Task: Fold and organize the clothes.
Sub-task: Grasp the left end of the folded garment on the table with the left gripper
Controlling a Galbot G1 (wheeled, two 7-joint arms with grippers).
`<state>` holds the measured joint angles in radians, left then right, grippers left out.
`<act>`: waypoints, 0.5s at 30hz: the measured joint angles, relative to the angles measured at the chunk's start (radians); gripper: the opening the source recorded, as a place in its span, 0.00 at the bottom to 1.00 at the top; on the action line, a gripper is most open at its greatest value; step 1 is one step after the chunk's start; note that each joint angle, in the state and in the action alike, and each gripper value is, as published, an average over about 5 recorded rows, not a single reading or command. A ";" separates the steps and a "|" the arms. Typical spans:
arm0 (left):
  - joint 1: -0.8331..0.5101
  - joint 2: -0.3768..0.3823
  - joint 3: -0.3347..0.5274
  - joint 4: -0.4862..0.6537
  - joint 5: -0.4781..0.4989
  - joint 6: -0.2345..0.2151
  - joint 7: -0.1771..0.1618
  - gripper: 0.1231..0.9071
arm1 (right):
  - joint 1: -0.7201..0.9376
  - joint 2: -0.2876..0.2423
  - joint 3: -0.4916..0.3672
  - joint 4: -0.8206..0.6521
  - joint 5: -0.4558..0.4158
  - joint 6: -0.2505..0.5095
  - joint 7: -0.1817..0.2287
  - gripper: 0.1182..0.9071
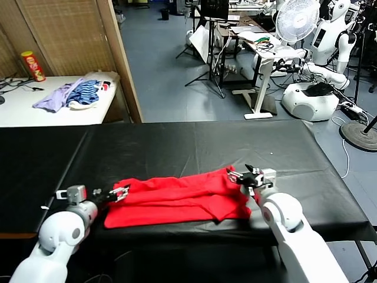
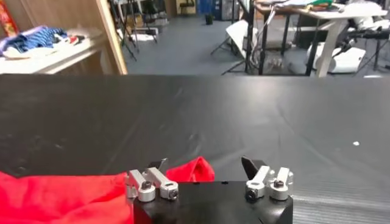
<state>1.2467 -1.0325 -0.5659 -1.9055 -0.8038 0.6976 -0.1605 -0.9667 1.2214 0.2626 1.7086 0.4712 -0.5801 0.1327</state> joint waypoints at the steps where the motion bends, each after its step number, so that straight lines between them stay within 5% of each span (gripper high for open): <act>1: 0.000 -0.001 0.001 0.002 0.002 -0.002 0.001 0.41 | -0.001 0.006 -0.001 -0.003 -0.006 0.006 0.006 0.35; 5: -0.001 -0.008 0.005 0.011 0.034 -0.022 0.000 0.13 | -0.010 0.032 -0.008 -0.015 -0.048 0.050 0.052 0.08; 7: 0.002 -0.014 0.010 0.015 0.065 -0.050 0.003 0.04 | -0.018 0.047 -0.012 -0.025 -0.084 0.085 0.076 0.02; 10: 0.006 -0.025 0.021 0.026 0.145 -0.113 0.013 0.01 | -0.026 0.068 -0.014 -0.038 -0.124 0.128 0.089 0.01; 15: -0.008 -0.047 0.041 0.054 0.300 -0.206 0.025 0.01 | -0.039 0.081 -0.007 -0.037 -0.126 0.152 0.054 0.01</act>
<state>1.2384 -1.0791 -0.5247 -1.8519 -0.5037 0.4917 -0.1356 -1.0052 1.3026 0.2551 1.6718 0.3454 -0.4276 0.1869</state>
